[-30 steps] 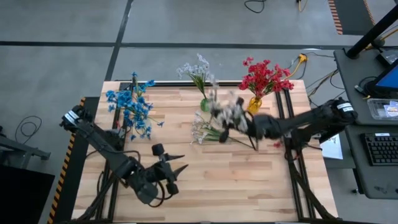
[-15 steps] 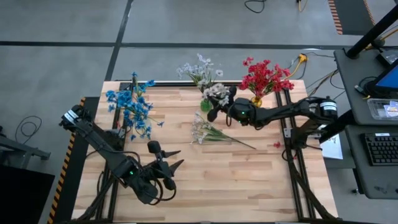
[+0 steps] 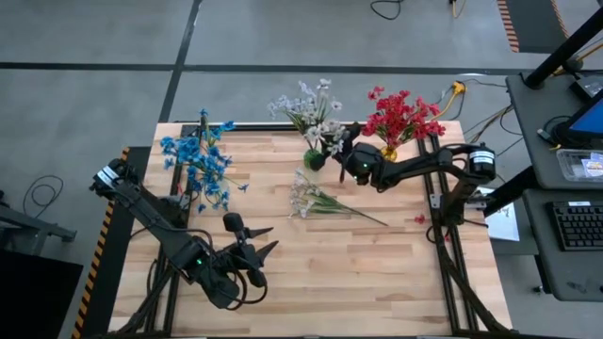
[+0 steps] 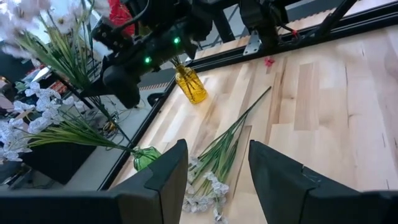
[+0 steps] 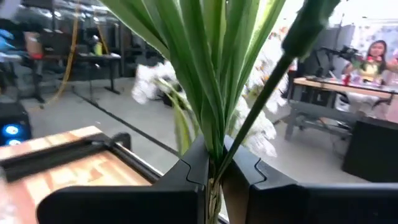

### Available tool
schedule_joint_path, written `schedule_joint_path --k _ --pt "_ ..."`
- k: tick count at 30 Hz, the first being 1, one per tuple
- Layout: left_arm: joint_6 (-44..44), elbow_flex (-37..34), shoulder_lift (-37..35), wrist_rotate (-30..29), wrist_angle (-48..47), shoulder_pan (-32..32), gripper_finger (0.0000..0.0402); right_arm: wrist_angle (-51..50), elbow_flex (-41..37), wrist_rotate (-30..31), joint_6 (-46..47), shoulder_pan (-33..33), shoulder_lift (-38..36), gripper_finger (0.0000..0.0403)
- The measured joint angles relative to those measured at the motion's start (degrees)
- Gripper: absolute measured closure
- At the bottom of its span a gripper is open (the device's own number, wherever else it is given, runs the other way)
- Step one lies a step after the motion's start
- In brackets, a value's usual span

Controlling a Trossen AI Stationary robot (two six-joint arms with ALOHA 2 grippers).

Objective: Sort flowers into vase by color
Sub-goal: Put the white flowers into the green vase

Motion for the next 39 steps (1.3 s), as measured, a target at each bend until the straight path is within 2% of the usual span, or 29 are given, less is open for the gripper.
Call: schedule_joint_path --k 15,22,27,33,39 --pt "0.0 0.0 0.0 0.0 -0.5 0.0 0.0247 -0.7 2.9 -0.2 0.6 -1.2 3.3 0.0385" --pt "0.0 0.0 0.0 0.0 -0.6 0.0 0.0247 -7.7 4.0 0.2 4.0 -1.2 3.3 0.0385" --pt "0.0 -0.1 0.0 0.0 -0.7 0.0 0.0247 -7.9 4.0 0.2 3.6 -1.2 3.3 0.0384" --pt "0.0 -0.1 0.0 0.0 -0.7 0.0 0.0247 -7.9 4.0 0.2 3.6 -1.2 3.3 0.0358" --pt "0.0 -0.1 0.0 0.0 -0.7 0.0 0.0247 -9.9 4.0 0.2 4.8 -1.2 3.3 0.0304"
